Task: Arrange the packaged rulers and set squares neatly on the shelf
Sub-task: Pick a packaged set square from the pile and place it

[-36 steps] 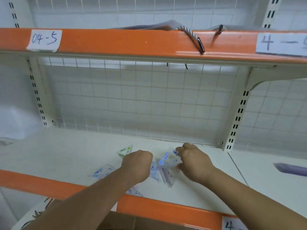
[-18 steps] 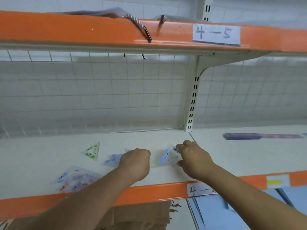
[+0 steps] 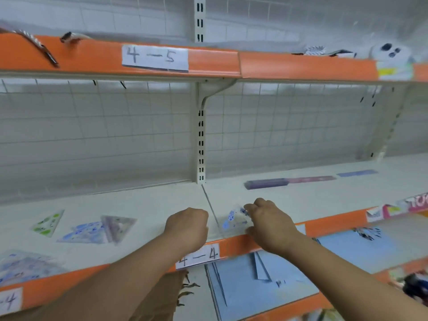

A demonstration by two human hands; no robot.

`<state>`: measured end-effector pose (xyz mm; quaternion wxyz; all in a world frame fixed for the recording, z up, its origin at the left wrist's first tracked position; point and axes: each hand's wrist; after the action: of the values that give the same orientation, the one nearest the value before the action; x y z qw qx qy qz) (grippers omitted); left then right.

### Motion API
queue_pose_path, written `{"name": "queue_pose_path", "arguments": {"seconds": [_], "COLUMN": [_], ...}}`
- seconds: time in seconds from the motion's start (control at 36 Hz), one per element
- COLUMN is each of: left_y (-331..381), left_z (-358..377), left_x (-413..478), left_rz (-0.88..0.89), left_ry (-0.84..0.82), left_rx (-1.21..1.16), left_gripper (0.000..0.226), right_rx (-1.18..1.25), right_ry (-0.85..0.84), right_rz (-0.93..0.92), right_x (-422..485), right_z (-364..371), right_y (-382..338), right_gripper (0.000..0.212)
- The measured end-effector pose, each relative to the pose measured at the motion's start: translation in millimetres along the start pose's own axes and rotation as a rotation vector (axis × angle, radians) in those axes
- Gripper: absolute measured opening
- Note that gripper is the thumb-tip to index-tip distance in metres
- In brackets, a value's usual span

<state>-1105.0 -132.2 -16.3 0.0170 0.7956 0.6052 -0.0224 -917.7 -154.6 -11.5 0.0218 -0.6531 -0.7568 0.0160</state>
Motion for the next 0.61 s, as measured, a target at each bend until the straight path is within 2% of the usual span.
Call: {"name": "queue_pose_path", "arguments": {"seconds": [0.31,0.61], "left_y": [145.5,235.5], "left_z": [0.7,7.5], "left_x": [17.9,48.5], "left_rz": [0.054,0.103], "left_ry": [-0.006,-0.032], "left_rx": [-0.023,-0.025], "left_gripper": [0.022,0.017], "right_rx": [-0.046,-0.051], "right_ry": [0.004,-0.032], "right_rz": [0.069,0.132], "right_x": [-56.4,-78.5], "right_z": [-11.3,-9.4], "right_y": [146.0,238.5], "right_gripper": [0.042,0.045]}}
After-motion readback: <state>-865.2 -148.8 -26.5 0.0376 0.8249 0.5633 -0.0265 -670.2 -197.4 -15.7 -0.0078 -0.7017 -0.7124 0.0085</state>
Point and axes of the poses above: each hand's wrist, its own x-axis towards the middle knuckle, its own z-axis out of the palm, y = z × x, and after that the axes turned 7 degrees about -y, right-handed
